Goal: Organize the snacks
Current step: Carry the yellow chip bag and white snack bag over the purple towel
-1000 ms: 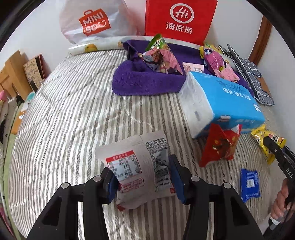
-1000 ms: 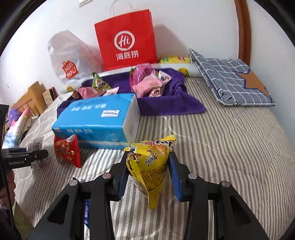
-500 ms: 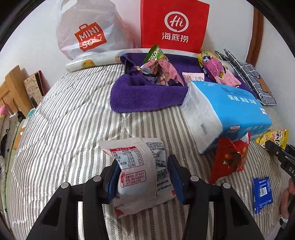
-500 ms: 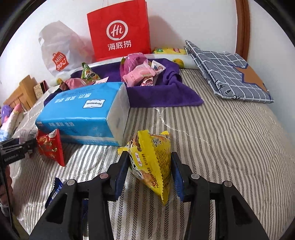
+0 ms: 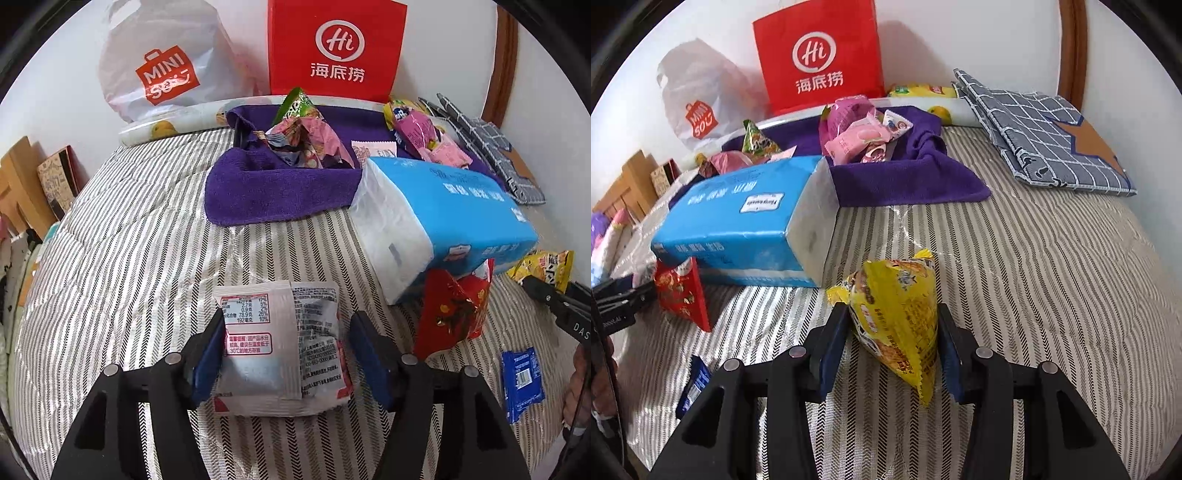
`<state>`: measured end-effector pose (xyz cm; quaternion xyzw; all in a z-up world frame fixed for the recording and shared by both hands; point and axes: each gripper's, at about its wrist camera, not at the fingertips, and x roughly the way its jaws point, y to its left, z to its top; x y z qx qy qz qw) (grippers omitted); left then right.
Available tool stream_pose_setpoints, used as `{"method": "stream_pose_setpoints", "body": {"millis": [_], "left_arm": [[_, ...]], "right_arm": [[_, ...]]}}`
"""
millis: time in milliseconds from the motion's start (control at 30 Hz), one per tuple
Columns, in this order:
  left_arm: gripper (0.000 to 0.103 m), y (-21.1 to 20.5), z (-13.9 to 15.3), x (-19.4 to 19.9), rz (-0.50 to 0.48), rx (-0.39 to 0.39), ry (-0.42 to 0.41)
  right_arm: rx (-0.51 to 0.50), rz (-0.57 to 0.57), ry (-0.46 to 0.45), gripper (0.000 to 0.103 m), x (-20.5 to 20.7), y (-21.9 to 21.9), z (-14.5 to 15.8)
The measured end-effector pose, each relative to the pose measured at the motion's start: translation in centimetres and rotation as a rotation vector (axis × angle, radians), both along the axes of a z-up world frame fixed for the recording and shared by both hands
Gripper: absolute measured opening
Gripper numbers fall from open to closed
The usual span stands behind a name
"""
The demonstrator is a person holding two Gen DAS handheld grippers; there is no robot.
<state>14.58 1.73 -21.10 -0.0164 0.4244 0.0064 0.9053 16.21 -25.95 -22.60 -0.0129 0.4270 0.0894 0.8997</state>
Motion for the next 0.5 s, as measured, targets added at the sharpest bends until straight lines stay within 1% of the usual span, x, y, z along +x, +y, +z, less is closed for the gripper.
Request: {"method": "stream_pose_setpoints", "body": {"millis": [167, 233, 333, 500], "left_arm": [[0.063, 0.1, 0.0, 0.0, 0.003, -0.011, -0.003], [0.054, 0.2, 0.0, -0.1, 0.019, -0.004, -0.006], [0.050, 0.5, 0.1, -0.1, 0.033, -0.007, -0.011], [0.047, 1.1, 0.2, -0.2, 0.036, -0.034, -0.019]], "right_arm": [[0.006, -0.002, -0.003, 0.047, -0.1, -0.1, 0.1], [0.002, -0.005, -0.011, 0.044, -0.2, -0.1, 0.1], [0.011, -0.002, -0.032, 0.041, -0.5, -0.1, 0.4], [0.007, 0.011, -0.063, 0.038, -0.8, 0.0, 0.9]]}}
